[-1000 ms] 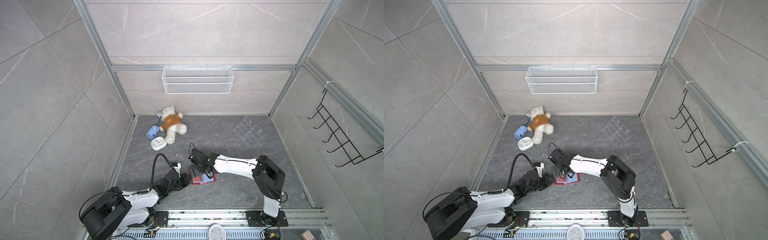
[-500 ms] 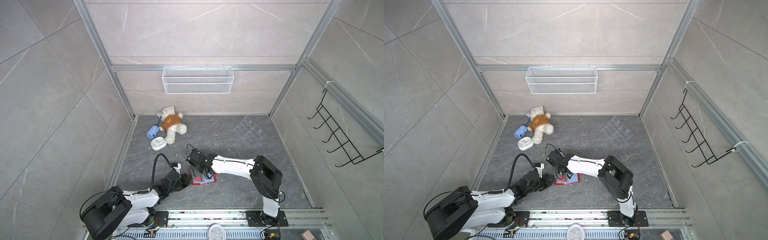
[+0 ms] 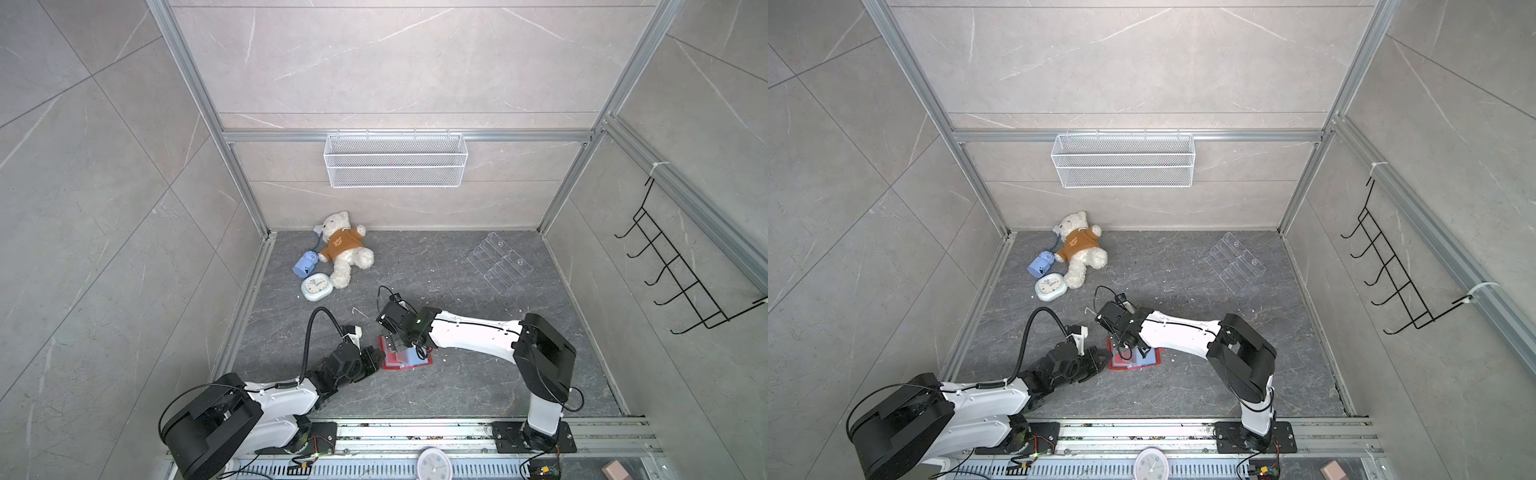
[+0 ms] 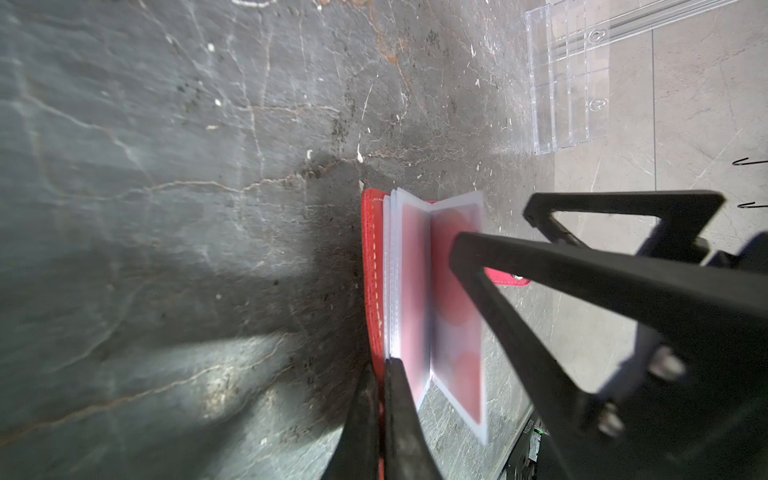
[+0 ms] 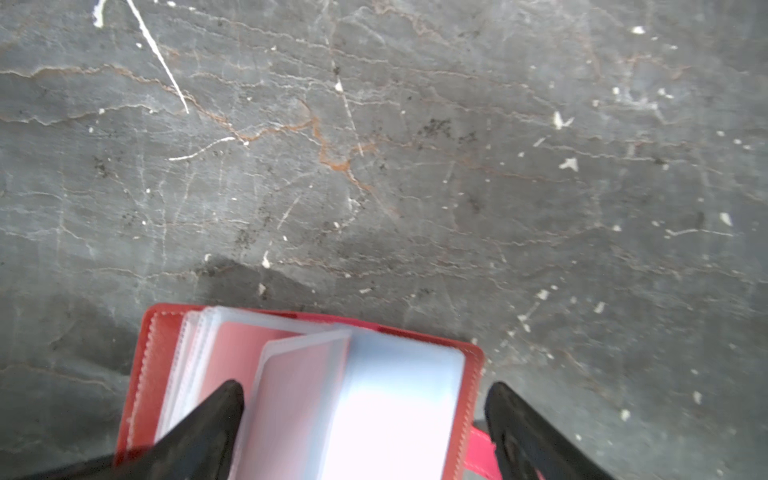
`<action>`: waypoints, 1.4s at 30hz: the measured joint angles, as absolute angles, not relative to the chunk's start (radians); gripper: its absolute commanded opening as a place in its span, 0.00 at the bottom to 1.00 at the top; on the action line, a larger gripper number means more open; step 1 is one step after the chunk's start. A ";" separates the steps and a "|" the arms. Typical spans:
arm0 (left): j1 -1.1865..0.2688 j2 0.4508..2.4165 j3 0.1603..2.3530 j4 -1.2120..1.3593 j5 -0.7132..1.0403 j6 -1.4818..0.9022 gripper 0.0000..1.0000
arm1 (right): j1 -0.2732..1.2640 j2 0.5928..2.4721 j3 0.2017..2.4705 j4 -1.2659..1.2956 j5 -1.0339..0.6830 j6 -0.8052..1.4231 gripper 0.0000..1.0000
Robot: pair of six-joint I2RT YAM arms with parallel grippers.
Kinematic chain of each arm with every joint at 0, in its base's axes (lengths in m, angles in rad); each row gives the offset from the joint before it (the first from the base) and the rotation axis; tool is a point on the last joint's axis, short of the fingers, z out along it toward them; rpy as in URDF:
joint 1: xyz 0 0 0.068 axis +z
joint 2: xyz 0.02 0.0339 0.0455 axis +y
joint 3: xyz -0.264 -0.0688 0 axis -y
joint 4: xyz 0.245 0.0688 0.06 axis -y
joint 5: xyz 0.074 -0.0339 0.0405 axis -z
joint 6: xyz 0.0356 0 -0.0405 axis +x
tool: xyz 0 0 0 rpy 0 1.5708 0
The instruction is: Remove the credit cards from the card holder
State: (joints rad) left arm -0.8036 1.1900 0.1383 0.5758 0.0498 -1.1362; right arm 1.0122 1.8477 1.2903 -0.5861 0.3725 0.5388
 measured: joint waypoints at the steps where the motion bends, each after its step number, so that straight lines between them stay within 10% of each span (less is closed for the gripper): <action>1: -0.804 1.190 0.138 0.575 0.050 -1.136 0.00 | 1.008 1.829 1.275 -0.587 0.377 0.539 0.95; 9: -0.804 1.173 0.149 0.529 0.047 -1.135 0.02 | 0.883 1.559 0.994 -0.568 0.371 0.550 1.00; 17: -0.804 1.058 0.196 0.342 0.010 -1.125 0.59 | 0.784 1.235 0.804 -0.574 0.262 0.517 1.00; 28: -0.804 0.666 0.434 -0.183 -0.113 -1.139 0.68 | 0.625 1.092 0.947 -0.678 0.065 0.416 0.95; 42: -0.804 0.955 0.504 0.006 0.124 -1.198 0.63 | 0.506 1.237 0.954 -0.485 -0.402 0.488 0.22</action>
